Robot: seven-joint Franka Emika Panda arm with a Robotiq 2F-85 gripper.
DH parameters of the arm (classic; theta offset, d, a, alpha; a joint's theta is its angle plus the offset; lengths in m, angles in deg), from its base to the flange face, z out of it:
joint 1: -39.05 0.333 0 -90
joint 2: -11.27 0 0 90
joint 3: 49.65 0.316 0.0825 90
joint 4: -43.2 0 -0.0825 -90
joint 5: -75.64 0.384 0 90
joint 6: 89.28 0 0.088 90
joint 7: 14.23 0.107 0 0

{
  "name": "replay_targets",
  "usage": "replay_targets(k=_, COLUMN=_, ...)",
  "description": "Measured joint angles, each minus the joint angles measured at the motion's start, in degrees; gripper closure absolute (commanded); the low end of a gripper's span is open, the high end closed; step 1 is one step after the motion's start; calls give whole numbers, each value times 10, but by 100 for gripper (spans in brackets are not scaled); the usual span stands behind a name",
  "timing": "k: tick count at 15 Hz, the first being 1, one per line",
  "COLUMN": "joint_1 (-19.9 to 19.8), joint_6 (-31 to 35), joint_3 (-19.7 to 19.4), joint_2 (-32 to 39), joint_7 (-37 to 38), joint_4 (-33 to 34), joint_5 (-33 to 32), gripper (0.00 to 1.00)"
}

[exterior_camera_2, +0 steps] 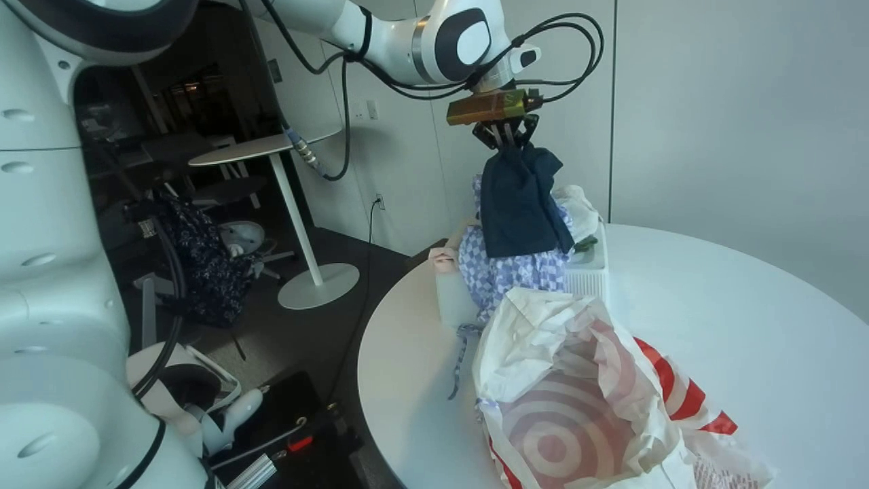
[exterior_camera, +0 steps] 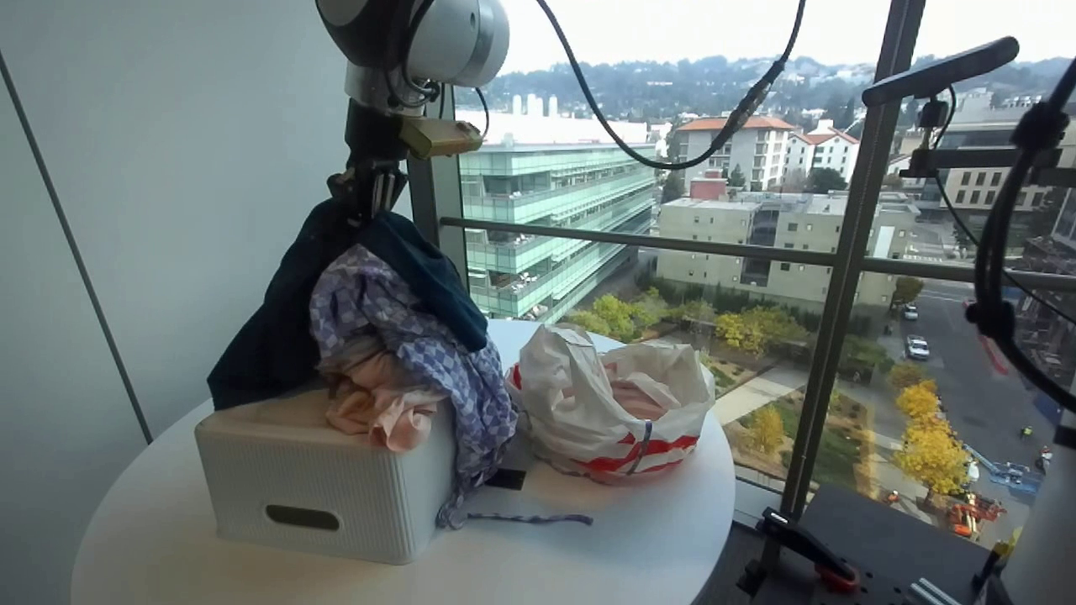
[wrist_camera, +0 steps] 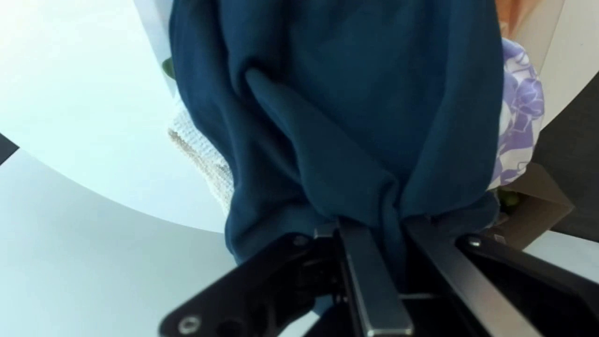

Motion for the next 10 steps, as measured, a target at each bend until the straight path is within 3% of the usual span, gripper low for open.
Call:
replay_targets(k=5, joint_1=-14, joint_6=47, joint_3=-1, joint_2=-50, joint_7=-7, joint_4=-11, joint_5=56, gripper=97)
replay_targets(k=10, joint_1=-8, joint_6=7, joint_3=10, joint_2=-72, joint_7=-76, joint_4=-41, joint_5=94, gripper=97)
